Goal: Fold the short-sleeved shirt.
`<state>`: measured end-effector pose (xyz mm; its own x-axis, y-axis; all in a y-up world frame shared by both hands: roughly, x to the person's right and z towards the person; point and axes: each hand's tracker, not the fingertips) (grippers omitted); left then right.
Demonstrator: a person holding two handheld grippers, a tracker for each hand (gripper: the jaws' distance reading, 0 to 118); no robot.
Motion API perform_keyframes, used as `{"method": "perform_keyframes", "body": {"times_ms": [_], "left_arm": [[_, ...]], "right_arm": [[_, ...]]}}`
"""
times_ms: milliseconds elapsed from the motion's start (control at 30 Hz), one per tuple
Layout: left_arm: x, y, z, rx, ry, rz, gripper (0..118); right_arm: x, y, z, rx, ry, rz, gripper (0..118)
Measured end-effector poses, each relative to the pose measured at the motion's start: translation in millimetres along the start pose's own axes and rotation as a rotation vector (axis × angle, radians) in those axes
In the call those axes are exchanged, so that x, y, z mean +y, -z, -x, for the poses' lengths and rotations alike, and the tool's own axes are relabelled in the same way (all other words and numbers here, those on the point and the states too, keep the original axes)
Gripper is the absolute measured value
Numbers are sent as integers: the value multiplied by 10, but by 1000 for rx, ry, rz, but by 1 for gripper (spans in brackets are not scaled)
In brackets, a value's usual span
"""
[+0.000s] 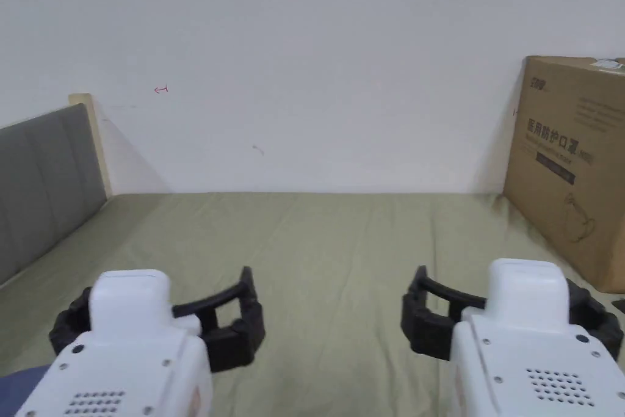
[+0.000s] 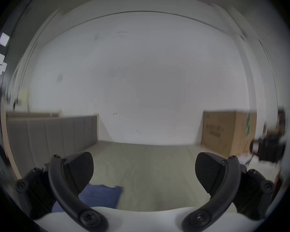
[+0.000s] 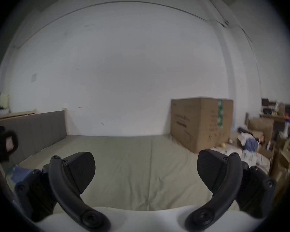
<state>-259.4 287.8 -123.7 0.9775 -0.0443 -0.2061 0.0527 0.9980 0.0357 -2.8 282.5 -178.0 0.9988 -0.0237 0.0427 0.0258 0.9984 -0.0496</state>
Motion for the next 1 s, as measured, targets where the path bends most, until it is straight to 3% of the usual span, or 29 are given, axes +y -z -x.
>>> {"method": "perform_keyframes", "body": {"times_ms": [100, 300, 467, 500, 533, 567, 600, 633, 667, 800, 1000], "left_arm": [[-137, -33, -94, -15, 87, 54, 118], [-118, -40, 71, -67, -98, 55, 118], [-75, -18, 79, -52, -63, 32, 118], [-77, -26, 73, -56, -63, 39, 114], [-84, -34, 70, -65, -64, 54, 103], [-113, -40, 65, -78, -66, 59, 79], [-136, -46, 69, -89, -64, 57, 37], [-164, -33, 52, -90, -59, 57, 11], [-175, -20, 35, -82, -45, 70, 4], [-217, -25, 31, -74, -24, 70, 0], [-248, 14, 109, -59, -95, 100, 0]], "right_arm": [[-191, 36, -66, 4, -7, 44, 118], [-154, -14, -54, 21, -13, 29, 118], [-68, -64, -5, 45, -38, -8, 118], [-76, -76, -5, 47, -44, -11, 111], [-86, -100, -5, 53, -54, -20, 98], [-96, -115, -2, 56, -60, -31, 72], [-96, -114, 10, 49, -66, -34, 35], [-96, -105, 21, 31, -75, -29, 17], [-99, -90, 19, 19, -76, -23, 16], [-112, -62, -29, 39, -71, -8, 0], [-132, -48, -24, 35, -82, 6, 0]]}}
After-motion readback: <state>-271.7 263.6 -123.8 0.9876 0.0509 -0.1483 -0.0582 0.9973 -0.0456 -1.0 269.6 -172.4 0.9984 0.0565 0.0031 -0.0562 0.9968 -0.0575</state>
